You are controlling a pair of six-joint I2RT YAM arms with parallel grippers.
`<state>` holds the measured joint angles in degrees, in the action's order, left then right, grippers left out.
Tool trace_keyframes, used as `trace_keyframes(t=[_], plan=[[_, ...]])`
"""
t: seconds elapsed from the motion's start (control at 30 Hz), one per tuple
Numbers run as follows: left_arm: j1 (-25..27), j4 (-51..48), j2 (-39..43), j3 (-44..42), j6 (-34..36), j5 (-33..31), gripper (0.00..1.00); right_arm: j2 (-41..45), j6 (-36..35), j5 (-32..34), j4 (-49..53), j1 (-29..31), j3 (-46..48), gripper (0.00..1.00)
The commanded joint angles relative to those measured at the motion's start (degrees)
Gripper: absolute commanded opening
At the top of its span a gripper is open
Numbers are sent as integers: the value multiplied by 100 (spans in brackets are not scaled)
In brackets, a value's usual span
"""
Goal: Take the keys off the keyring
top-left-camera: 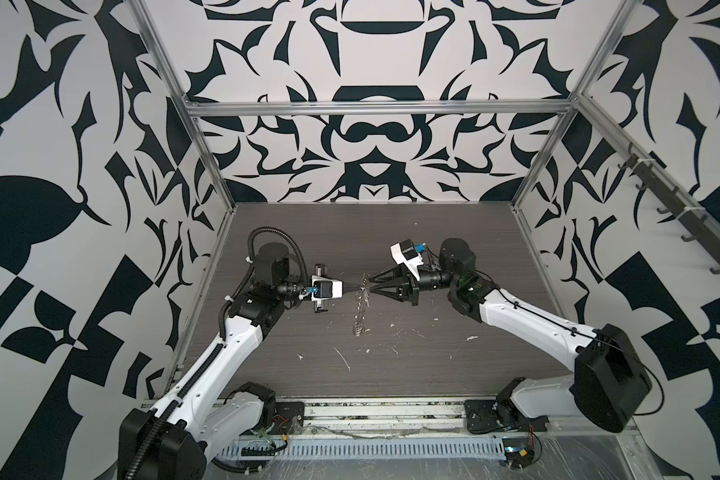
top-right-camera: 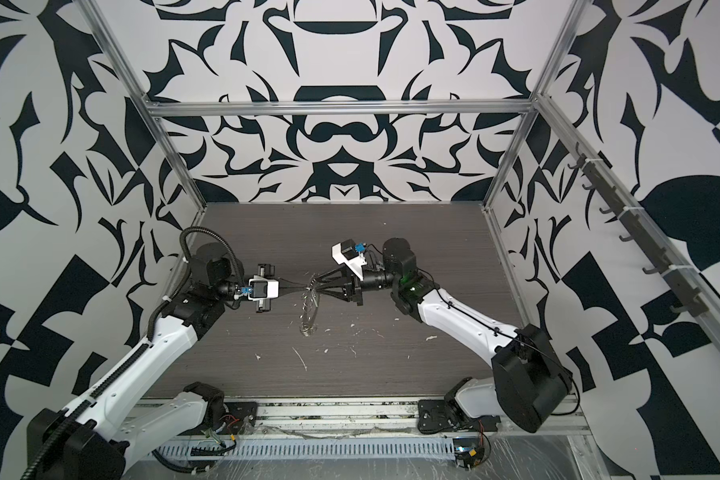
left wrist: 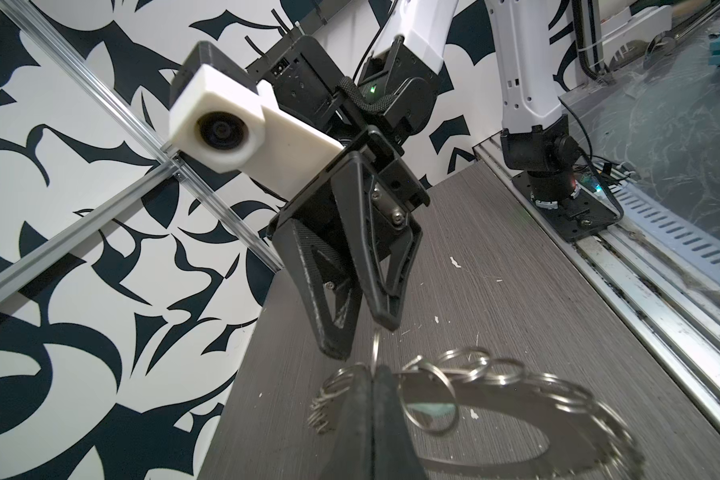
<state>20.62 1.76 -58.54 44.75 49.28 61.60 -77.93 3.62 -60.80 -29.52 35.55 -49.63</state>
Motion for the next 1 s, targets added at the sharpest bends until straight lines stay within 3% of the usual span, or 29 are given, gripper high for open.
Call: trace_keyframes(t=[0.0,0.97], plan=[[-25,158,17,84,-23,190,0,34,25,41,-309,70,-2,32],[-38,176,107,51,-37,-8,0,-110,25,247,-283,250,91,30]])
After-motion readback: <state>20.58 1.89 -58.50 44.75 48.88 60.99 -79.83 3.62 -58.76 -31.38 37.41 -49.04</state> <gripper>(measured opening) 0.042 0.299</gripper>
